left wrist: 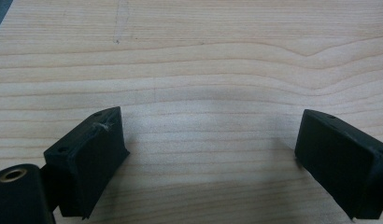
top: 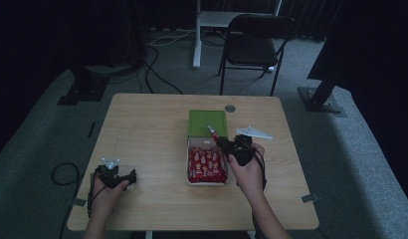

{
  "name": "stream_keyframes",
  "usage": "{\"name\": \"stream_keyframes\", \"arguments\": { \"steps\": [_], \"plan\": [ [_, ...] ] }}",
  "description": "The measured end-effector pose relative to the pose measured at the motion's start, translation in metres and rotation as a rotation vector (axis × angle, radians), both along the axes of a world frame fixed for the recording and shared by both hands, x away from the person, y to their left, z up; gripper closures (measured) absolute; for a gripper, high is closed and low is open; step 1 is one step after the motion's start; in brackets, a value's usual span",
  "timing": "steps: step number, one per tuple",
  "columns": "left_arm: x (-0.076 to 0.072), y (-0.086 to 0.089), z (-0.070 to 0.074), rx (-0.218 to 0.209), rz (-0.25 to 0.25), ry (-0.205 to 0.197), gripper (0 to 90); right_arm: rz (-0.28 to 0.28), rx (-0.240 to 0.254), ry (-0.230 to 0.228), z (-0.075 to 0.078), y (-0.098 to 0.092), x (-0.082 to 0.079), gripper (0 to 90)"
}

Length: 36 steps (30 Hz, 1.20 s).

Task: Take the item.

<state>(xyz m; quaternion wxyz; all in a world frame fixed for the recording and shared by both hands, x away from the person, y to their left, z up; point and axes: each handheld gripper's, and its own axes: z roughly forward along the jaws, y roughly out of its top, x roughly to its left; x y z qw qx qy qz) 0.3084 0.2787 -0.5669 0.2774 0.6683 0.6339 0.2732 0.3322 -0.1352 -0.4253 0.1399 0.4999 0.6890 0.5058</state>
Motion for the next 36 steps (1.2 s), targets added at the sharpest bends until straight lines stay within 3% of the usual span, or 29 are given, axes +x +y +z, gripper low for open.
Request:
{"name": "stream_keyframes", "arguments": {
  "steps": [12,23,36],
  "plan": [
    [0.0,0.0,0.0,0.0,-0.001,0.001,9.2,-0.1,0.006,-0.032,-0.001,-0.035,0.007,82.6],
    [0.0,0.0,0.0,0.0,0.0,0.0,9.2,-0.19,-0.021,-0.045,-0.01,-0.066,0.01,82.5],
    [0.0,0.0,0.0,0.0,0.0,0.0,9.2,-0.331,-0.065,-0.028,-0.031,-0.114,0.013,82.5]
  ]
}}
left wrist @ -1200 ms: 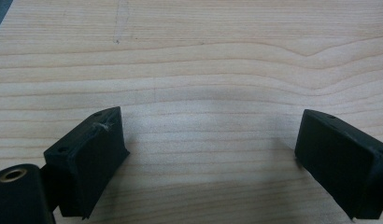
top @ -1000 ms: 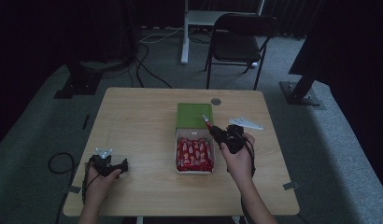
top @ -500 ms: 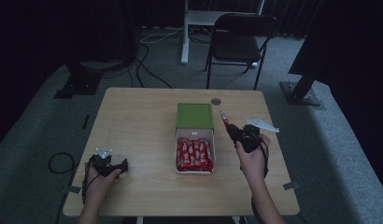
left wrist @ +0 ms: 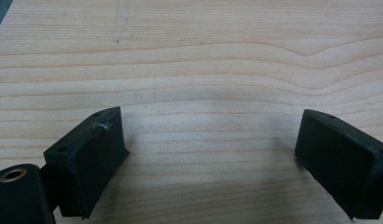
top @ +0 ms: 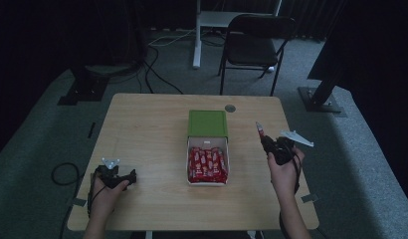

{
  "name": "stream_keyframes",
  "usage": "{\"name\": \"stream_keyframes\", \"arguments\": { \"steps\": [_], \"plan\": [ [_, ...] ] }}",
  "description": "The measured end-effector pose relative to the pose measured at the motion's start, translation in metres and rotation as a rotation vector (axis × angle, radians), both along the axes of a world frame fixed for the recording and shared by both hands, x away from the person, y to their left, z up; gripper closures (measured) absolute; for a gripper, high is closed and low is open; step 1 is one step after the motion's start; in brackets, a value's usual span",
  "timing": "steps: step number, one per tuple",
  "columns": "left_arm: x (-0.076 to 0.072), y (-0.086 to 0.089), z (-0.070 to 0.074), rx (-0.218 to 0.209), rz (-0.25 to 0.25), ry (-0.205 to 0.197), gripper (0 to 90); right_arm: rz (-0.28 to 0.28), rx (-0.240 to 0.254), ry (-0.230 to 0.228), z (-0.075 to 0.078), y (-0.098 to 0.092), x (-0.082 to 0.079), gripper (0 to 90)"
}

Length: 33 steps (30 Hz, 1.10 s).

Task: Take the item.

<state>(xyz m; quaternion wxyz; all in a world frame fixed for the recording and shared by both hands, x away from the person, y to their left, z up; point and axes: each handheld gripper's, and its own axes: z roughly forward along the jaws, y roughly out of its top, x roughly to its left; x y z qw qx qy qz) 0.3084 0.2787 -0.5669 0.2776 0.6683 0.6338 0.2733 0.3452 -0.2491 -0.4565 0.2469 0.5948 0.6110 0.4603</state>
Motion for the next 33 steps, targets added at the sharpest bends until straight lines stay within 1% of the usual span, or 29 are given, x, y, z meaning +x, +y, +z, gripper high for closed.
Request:
{"name": "stream_keyframes", "arguments": {
  "steps": [3,6,10,14,18,22,28,33],
  "plan": [
    [0.0,0.0,0.0,0.0,0.0,0.0,9.2,-0.027,-0.012,0.003,-0.005,-0.012,0.0,82.5],
    [0.0,0.0,0.0,0.0,0.0,0.0,9.2,-0.059,-0.011,0.01,-0.009,-0.023,0.001,82.5],
    [0.0,0.0,0.0,0.0,0.0,0.0,9.2,-0.102,-0.014,0.005,-0.016,-0.038,0.002,82.4],
    [0.0,0.0,0.0,0.0,0.0,0.0,9.2,-0.131,-0.013,0.007,-0.024,-0.047,0.003,82.4],
    [0.0,0.0,0.0,0.0,0.001,0.0,9.2,-0.151,-0.013,0.031,-0.035,-0.057,0.005,82.4],
    [0.0,0.0,0.0,0.0,0.0,0.0,9.2,-0.165,-0.003,0.054,-0.046,-0.062,0.006,82.4],
    [0.0,0.0,0.0,0.0,0.0,0.0,9.2,-0.182,-0.011,0.078,-0.06,-0.066,0.009,82.4],
    [0.0,0.0,0.0,0.0,0.001,0.0,9.2,-0.193,-0.013,0.112,-0.075,-0.069,0.011,82.3]
  ]
}}
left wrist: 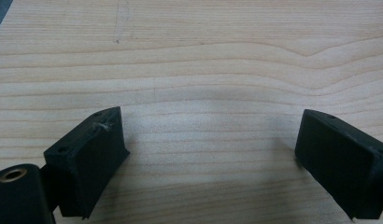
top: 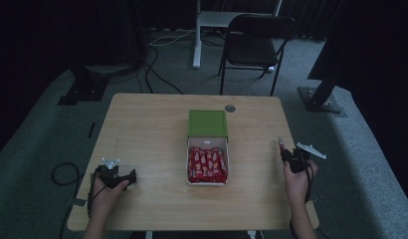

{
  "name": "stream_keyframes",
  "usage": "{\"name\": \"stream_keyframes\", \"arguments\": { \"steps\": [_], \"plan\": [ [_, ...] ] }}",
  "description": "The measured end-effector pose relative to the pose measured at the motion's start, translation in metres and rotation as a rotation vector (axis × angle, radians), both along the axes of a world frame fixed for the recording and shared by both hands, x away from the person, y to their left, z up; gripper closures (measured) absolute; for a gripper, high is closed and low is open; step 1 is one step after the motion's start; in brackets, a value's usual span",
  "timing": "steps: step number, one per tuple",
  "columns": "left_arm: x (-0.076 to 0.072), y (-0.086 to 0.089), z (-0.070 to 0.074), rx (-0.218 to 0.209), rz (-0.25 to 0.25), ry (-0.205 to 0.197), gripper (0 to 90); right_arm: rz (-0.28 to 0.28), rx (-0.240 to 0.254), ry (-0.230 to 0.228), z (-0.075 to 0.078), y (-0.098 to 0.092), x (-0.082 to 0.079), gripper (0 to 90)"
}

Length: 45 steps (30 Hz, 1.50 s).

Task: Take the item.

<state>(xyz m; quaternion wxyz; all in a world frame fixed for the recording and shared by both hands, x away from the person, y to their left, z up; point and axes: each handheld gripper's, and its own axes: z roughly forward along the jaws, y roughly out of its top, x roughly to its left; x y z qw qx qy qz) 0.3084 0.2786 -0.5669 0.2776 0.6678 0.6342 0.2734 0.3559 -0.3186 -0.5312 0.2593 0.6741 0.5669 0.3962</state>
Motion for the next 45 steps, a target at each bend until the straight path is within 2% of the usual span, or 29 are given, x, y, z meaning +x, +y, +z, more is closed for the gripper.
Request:
{"name": "stream_keyframes", "arguments": {
  "steps": [5,10,19,23,27,31,34,38,39,40,41,42,45],
  "plan": [
    [0.0,0.0,0.0,0.0,-0.001,0.001,9.2,-0.007,0.006,0.031,-0.011,-0.002,0.002,82.3],
    [0.0,0.0,0.0,0.0,-0.001,0.001,9.2,-0.006,-0.018,0.065,-0.019,-0.002,0.005,82.3],
    [0.0,0.0,0.0,0.0,-0.001,0.0,9.2,0.002,-0.022,0.112,-0.028,-0.006,0.006,81.7],
    [0.0,0.0,0.0,0.0,-0.001,0.001,9.2,0.004,-0.013,0.129,-0.03,-0.007,0.005,78.3],
    [0.0,0.0,0.0,0.0,-0.001,0.0,9.2,0.021,-0.024,0.119,-0.026,-0.008,0.004,74.6],
    [0.0,0.0,0.0,0.0,-0.001,0.0,9.2,0.035,-0.011,0.083,-0.018,-0.007,0.002,70.1],
    [0.0,0.0,0.0,0.0,-0.001,0.0,9.2,0.058,-0.021,0.058,-0.014,-0.004,0.001,66.5],
    [0.0,0.0,0.0,0.0,-0.001,0.0,9.2,0.12,-0.009,0.041,-0.012,0.004,0.002,58.0],
    [0.0,0.0,0.0,0.0,-0.001,0.0,9.2,0.12,-0.009,0.041,-0.012,0.004,0.002,58.0],
    [0.0,0.0,0.0,0.0,0.0,0.0,9.2,0.16,-0.016,0.024,-0.014,0.008,0.002,52.9],
    [0.0,0.0,0.0,0.0,0.0,0.0,9.2,0.16,-0.016,0.024,-0.014,0.008,0.002,52.9],
    [0.0,0.0,0.0,0.0,-0.001,0.001,9.2,0.189,-0.03,0.011,-0.014,0.01,0.002,50.1],
    [0.0,0.0,0.0,0.0,-0.001,0.0,9.2,0.203,-0.025,-0.002,-0.015,0.012,0.001,46.9]
  ]
}}
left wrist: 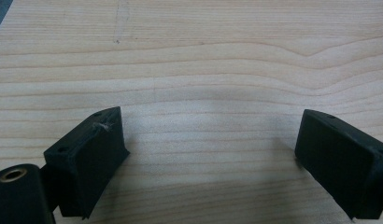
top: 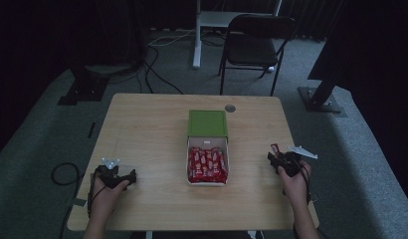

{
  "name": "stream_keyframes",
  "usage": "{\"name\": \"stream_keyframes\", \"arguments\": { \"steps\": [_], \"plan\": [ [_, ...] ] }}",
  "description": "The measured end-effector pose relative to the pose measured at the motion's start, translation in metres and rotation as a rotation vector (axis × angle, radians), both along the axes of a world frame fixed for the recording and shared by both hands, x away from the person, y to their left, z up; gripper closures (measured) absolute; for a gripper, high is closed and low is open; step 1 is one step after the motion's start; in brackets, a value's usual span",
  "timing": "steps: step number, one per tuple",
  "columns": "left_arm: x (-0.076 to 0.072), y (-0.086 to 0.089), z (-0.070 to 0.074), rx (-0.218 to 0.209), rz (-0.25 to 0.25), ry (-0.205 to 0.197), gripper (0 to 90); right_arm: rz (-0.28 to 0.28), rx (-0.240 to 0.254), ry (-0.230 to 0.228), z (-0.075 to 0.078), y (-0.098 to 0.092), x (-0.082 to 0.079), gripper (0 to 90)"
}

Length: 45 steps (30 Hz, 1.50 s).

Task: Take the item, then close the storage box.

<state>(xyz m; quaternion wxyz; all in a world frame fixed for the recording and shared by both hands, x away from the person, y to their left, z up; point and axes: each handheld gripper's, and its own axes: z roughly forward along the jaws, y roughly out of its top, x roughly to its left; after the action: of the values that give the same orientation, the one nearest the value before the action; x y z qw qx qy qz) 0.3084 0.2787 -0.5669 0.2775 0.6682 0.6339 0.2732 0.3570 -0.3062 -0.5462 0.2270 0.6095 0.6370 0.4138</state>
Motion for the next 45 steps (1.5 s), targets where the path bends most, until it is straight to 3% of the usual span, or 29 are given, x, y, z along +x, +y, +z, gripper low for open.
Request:
{"name": "stream_keyframes", "arguments": {
  "steps": [3,13,19,21,23,25,27,35,36,39,41,42,45],
  "plan": [
    [0.0,0.0,0.0,0.0,0.0,0.0,9.2,0.05,0.006,-0.029,-0.002,0.003,-0.001,43.7],
    [0.0,0.0,0.0,0.0,0.0,0.0,9.2,0.123,-0.015,0.008,-0.011,0.013,-0.005,37.3],
    [0.0,0.0,0.0,0.0,0.0,0.0,9.3,0.139,-0.003,-0.004,-0.01,0.014,-0.006,34.7],
    [0.0,0.0,0.0,0.0,-0.004,0.001,9.3,0.166,-0.025,-0.014,-0.007,0.016,-0.007,33.0],
    [0.0,0.0,0.0,0.005,-0.035,0.004,9.4,0.185,-0.038,-0.016,-0.006,0.018,-0.008,32.8],
    [0.0,-0.001,0.0,0.004,-0.085,0.002,9.5,0.179,-0.008,-0.008,-0.004,0.019,-0.009,30.4],
    [0.0,-0.005,0.001,0.009,-0.13,0.0,9.6,0.191,-0.012,-0.006,-0.001,0.021,-0.01,30.3],
    [0.0,-0.025,0.016,-0.022,-0.248,-0.064,9.6,0.246,-0.002,-0.029,0.007,0.028,-0.015,25.3],
    [0.0,-0.032,0.019,-0.028,-0.282,-0.08,9.6,0.257,-0.002,-0.043,0.009,0.03,-0.016,24.0],
    [-0.001,-0.041,0.023,-0.028,-0.338,-0.09,9.6,0.275,-0.009,-0.055,0.013,0.033,-0.018,23.8],
    [-0.002,-0.043,0.024,-0.031,-0.35,-0.093,9.6,0.285,-0.008,-0.059,0.015,0.034,-0.019,23.8],
    [-0.002,-0.05,0.027,-0.032,-0.387,-0.107,9.6,0.295,-0.006,-0.063,0.016,0.035,-0.02,24.2],
    [-0.003,-0.058,0.032,-0.028,-0.433,-0.124,9.6,0.318,-0.003,-0.075,0.019,0.038,-0.022,24.3]
  ]
}}
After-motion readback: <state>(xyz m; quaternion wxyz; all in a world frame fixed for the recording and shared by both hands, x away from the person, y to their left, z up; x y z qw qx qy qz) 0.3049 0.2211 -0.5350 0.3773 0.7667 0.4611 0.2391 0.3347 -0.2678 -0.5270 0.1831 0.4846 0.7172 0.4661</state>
